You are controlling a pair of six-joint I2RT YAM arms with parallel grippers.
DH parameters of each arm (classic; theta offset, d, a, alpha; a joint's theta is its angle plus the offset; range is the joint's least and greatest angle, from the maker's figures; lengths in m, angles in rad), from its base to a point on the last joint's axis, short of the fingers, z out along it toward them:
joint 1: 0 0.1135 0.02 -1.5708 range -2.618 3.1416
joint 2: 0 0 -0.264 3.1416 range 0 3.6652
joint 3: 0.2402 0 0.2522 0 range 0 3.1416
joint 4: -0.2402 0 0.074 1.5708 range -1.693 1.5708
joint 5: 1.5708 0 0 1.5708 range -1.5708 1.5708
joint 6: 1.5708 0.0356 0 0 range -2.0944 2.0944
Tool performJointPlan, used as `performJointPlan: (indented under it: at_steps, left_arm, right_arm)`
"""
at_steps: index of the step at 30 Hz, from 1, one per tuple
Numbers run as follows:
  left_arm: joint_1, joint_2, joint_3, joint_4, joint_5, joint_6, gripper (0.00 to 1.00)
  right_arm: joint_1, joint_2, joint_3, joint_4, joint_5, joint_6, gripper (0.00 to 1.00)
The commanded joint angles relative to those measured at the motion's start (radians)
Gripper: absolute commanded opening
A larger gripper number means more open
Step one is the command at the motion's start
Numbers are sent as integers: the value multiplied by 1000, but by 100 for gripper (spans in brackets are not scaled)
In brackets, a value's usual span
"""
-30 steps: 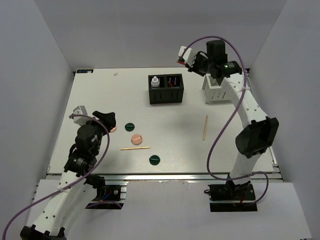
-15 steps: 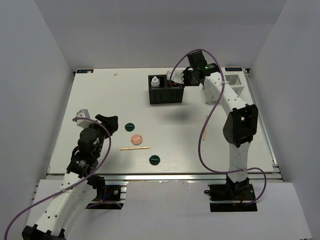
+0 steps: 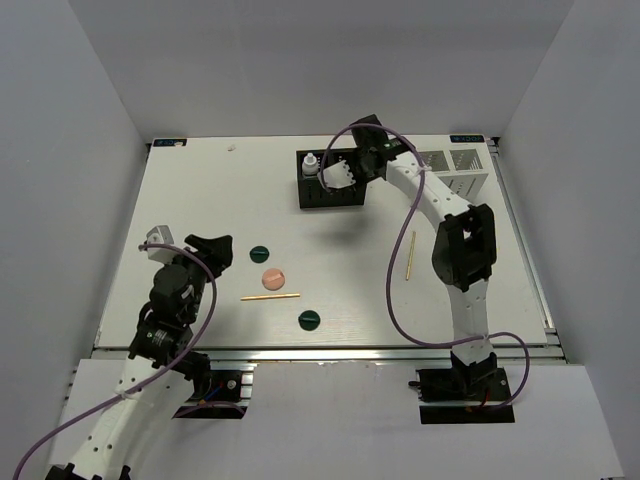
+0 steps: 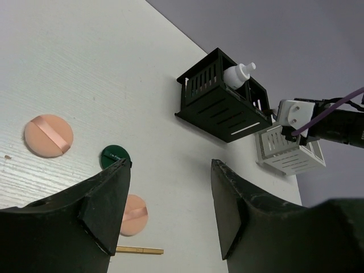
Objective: Organize the makeup
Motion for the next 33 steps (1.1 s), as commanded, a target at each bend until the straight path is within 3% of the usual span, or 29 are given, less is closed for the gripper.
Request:
performJointPlan:
  at_steps: [1, 8, 11, 12, 15, 16, 18, 20, 21, 22, 23, 25, 28, 30, 33]
  left_arm:
    - [-4, -21, -10, -42, -8, -12, 69]
    - [-2, -15, -10, -45, 15, -32, 70]
    - [-4, 16, 1, -29, 33, -41, 56]
    - [-2, 26, 5, -26, 33, -54, 35]
    - [-4, 83, 19, -21, 50, -80, 10]
    - [-2, 102, 24, -16, 74, -100, 6]
    - [-2, 177, 36, -13, 107, -113, 9]
    - [-2, 267, 65, -18, 148, -129, 42]
    - [0, 298, 77, -22, 159, -133, 53]
    - [1, 328, 103, -28, 171, -135, 59]
    - [0, 355, 116, -33, 194, -133, 65]
    - [4, 431, 146, -51, 213, -130, 68]
    - [9, 502, 200, -85, 234, -141, 70]
    - [16, 539, 235, -110, 243, -176, 70]
    - [16, 556, 257, -121, 248, -266, 71]
  right_arm:
    - [7, 10, 23, 74, 35, -23, 46]
    - [-12, -40, 66, 110, 29, 115, 54]
    - [-37, -130, -6, 185, -3, 253, 54]
    - [-49, -163, -33, 221, -20, 396, 48]
    - [-115, -339, -249, 438, -63, 711, 24]
    - [-130, -385, -394, 500, -43, 950, 5]
    - [-172, -509, -506, 491, -94, 1089, 0]
    - [-207, -604, -652, 439, -213, 1262, 4]
    - [-215, -634, -702, 384, -247, 1305, 12]
    - [-217, -660, -754, 368, -269, 1348, 31]
    - [-221, -713, -859, 356, -305, 1425, 37]
    - [-223, -772, -966, 356, -332, 1497, 50]
    - [-224, -867, -1115, 365, -248, 1650, 56]
    - [-229, -869, -1162, 364, -201, 1759, 64]
    - [-238, -844, -1175, 387, -180, 1819, 68]
